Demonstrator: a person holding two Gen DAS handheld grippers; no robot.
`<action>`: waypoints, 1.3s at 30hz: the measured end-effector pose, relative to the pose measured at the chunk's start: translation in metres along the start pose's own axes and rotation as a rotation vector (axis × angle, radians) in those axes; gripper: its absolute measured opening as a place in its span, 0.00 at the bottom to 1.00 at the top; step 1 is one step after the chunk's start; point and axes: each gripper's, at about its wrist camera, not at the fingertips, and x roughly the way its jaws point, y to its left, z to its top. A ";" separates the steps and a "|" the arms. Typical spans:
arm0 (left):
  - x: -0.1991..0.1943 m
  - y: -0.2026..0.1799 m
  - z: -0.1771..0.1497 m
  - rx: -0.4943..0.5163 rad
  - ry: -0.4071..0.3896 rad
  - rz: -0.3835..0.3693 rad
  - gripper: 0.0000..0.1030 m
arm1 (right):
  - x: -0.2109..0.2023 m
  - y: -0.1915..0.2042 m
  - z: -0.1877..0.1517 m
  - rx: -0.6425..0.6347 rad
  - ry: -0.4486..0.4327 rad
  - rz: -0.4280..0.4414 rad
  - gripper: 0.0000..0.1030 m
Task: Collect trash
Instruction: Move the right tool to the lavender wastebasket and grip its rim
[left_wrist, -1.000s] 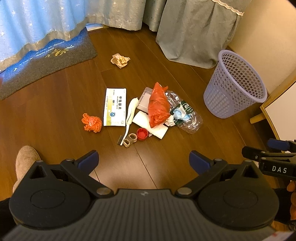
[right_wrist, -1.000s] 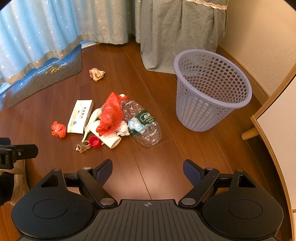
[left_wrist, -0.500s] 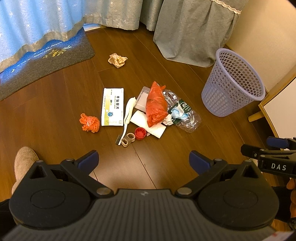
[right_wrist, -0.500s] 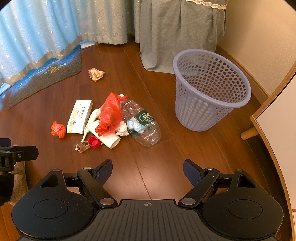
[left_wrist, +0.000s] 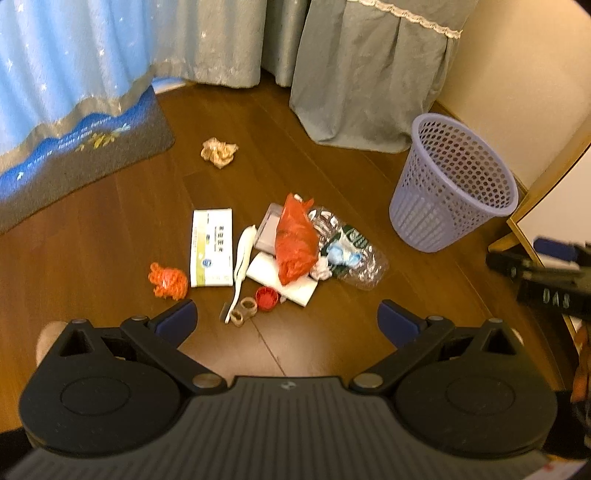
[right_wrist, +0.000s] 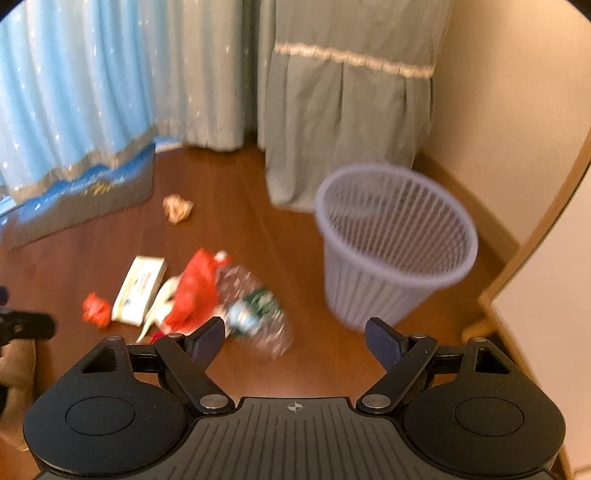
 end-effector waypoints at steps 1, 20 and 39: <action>0.001 0.000 0.001 0.002 -0.007 0.009 0.99 | 0.005 -0.007 0.002 -0.007 -0.017 0.005 0.79; 0.031 0.026 0.020 -0.058 -0.101 0.050 0.99 | 0.124 -0.056 0.054 -0.480 0.036 0.111 0.60; 0.048 0.014 0.060 0.186 -0.094 0.042 0.99 | 0.174 -0.088 0.027 -0.431 -0.022 0.246 0.30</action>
